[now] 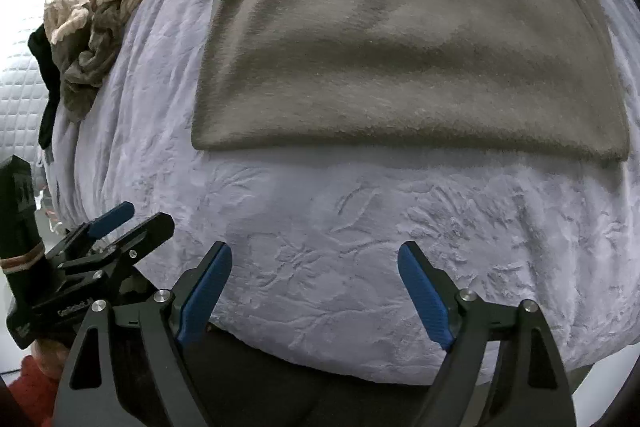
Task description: Fold small clothes
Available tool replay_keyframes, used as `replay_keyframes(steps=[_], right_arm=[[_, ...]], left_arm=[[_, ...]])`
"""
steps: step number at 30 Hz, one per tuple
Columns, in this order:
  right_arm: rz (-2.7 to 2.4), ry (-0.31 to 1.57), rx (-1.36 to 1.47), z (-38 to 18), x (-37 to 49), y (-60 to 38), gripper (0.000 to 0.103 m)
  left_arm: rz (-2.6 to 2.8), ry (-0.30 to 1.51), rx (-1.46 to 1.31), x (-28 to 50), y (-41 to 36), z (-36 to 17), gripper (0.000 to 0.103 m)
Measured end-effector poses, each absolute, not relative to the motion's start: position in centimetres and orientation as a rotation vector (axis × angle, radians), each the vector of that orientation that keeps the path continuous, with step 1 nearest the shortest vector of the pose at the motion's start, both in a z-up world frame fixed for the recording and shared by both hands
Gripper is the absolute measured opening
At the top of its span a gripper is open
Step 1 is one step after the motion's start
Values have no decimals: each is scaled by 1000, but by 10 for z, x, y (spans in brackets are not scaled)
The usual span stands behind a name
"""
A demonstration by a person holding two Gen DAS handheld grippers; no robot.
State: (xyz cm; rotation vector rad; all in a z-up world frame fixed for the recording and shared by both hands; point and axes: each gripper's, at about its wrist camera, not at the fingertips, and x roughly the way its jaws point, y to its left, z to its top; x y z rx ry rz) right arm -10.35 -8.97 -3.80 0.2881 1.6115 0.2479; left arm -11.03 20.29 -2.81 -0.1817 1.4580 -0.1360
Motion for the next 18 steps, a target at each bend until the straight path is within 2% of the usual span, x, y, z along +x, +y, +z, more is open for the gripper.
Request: replay_keyframes(steps=[18], right_arm=[[188,1683,358,-54,-105,-131,87]], left_arm=[[-82,1485,-180,-97,184,-39,103]])
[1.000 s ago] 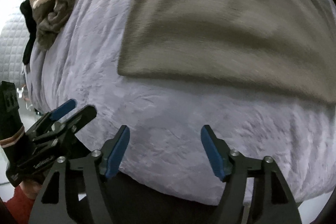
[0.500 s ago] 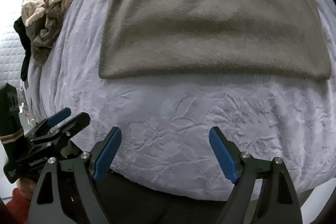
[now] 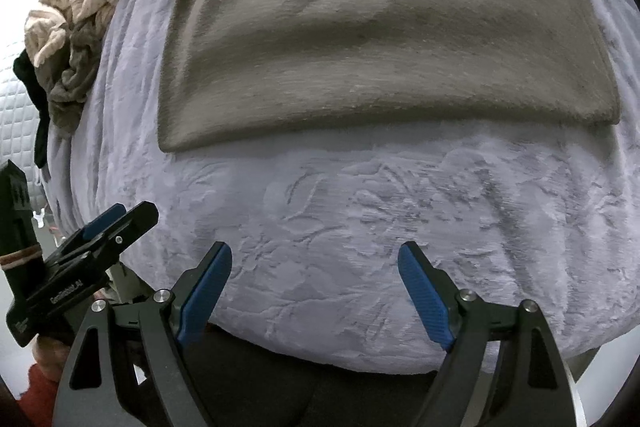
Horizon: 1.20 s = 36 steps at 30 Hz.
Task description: Fold small clothes
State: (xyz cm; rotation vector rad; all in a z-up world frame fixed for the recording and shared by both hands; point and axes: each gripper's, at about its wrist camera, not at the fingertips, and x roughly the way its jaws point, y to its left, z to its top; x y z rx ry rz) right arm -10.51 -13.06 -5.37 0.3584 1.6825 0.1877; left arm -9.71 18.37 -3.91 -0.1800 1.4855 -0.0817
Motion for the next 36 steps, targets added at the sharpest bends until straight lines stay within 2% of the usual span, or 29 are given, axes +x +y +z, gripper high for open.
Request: replay_keyframes(steps=[14,27,29,30,32,33,34,36], right_arm=[[188,1713,490,-83,-91,-144,87],[393,1542,1005,-127,-48,-121,87],[383,1530,1063,-136,-45,-117,85],[369,1529,1099,-142,-46,-119,79],[328,1528,1148,-150,-48,-127,62],[312,1524,1162,-153,-49,-129,36],[301,1518,1188,-155,-50,-132,14],[314,1486,1232,-154,-50,-137,14]], left_arm=[[-64,1522,-228,-85,168,-58,103],[-63,1438,-721,-76,212,-79,103],[-67,1422,-763,-75,214,-80,103],[-72,1413,-777,-75,215,-81,103],[-83,1398,-811,-74,217,-82,103],[-91,1392,-829,-73,217,-84,103],[-97,1389,-849,-74,216,-85,103],[-102,1389,-884,-74,213,-89,103]])
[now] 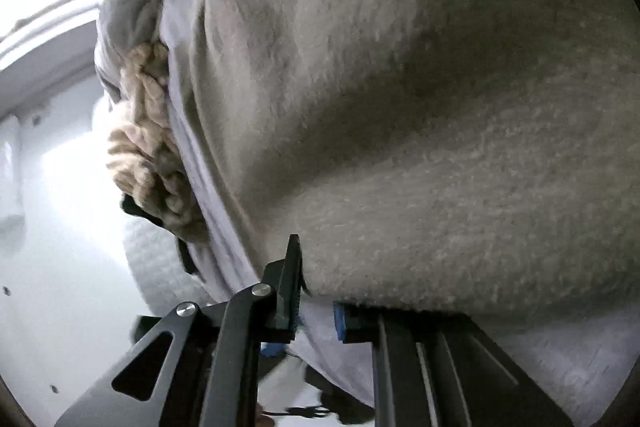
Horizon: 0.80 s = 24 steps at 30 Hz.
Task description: Fold small clothes
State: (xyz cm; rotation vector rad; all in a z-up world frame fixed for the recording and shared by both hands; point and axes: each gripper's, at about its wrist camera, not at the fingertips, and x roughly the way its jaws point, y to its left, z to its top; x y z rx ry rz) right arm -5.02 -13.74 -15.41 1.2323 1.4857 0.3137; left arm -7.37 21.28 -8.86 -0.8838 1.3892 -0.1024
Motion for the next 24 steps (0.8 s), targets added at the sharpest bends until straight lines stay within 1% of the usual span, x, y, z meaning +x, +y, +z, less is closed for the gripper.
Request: replay_keyframes(steps=[2,3,6,9,12,14,15,16,17,19,20,21,24], right_arm=[[357,1447,1222,-142,-44,-138,14],[390,1426,1206,-132,-40,-137,11],[451,1399,1176,-113,-30,-134,11],[463,1405,1169,-111,-27,-133,11],[458,1438,1148,-118,-32,-132,11],[459,1463,1121,-122,-35,-132,11],[460,1479,1104,-124,-37,-131,11],[461,1498,1081,-125,-39,-130,11],[462,1511,1062,-125,-39,-129,11],[465,1550,994,-122,-41,-132,11],[464,1569,948,-118,-40,-134,13],[459,1589,887,-111,-38,-136,15],[432,1608,711,-85,-26,-148,15]], left_arm=[[-114,1388,-917,-77,213,-89,103],[-124,1382,-938,-75,209,-90,103],[-163,1343,-1038,-70,201,-89,103],[-176,1289,-1128,-58,190,-91,103],[-131,1249,-1128,-38,189,-93,103],[-70,1237,-1078,-25,189,-94,97],[-39,1245,-1051,-19,190,-96,88],[-19,1248,-1033,-15,190,-97,77],[0,1252,-1012,-12,192,-99,69],[19,1265,-956,-4,192,-104,31],[26,1272,-921,-2,190,-105,23],[29,1275,-873,3,188,-106,13],[20,1248,-639,9,174,-91,13]])
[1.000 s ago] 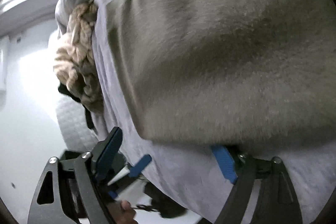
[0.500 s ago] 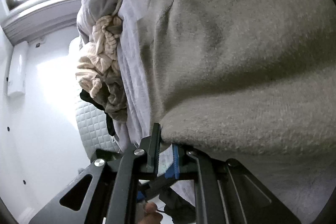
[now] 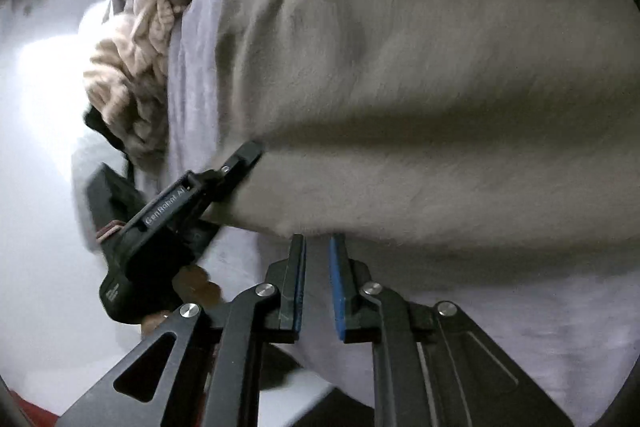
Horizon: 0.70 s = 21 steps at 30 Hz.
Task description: Fold small clothes
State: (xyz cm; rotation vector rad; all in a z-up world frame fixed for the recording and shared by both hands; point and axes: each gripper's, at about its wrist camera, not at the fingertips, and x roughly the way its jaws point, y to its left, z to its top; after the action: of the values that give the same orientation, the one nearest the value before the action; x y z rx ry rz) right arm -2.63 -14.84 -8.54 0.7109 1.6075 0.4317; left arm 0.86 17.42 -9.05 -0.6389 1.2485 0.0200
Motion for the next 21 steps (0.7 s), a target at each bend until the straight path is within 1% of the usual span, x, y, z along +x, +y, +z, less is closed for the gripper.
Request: replay_keyframes(steps=[1,2,3,4,5,7,11,15,18,21], right_arm=[[425,1597,652,-74,-18,-153,17],[424,1590,617,-66,-11,-156,23],[425,1586,570,-57,1,-158,52],[430,1589,534,-50,12,-157,87],[447,1589,503,-44,25,-155,92],[492,1576,430,-31,53,-144,92],[584,1645,251,-27,107,-98,93],[672,1726,35,-44,144,-23,93],[718,1804,-100,-64,156,23,98],[705,1835,-252,-82,157,54,98]], left_arm=[[15,1226,-493,7,164,-82,13],[8,1196,-346,7,149,-73,13],[-1,1165,-232,6,135,-66,13],[-17,1121,-102,2,119,-58,13],[-35,1074,15,-2,104,-52,13],[-74,1001,181,-10,81,-46,13],[-121,941,329,-16,65,-44,13],[-134,924,378,-20,62,-47,13],[-138,913,400,-25,65,-48,13],[-137,907,414,-23,61,-48,13]])
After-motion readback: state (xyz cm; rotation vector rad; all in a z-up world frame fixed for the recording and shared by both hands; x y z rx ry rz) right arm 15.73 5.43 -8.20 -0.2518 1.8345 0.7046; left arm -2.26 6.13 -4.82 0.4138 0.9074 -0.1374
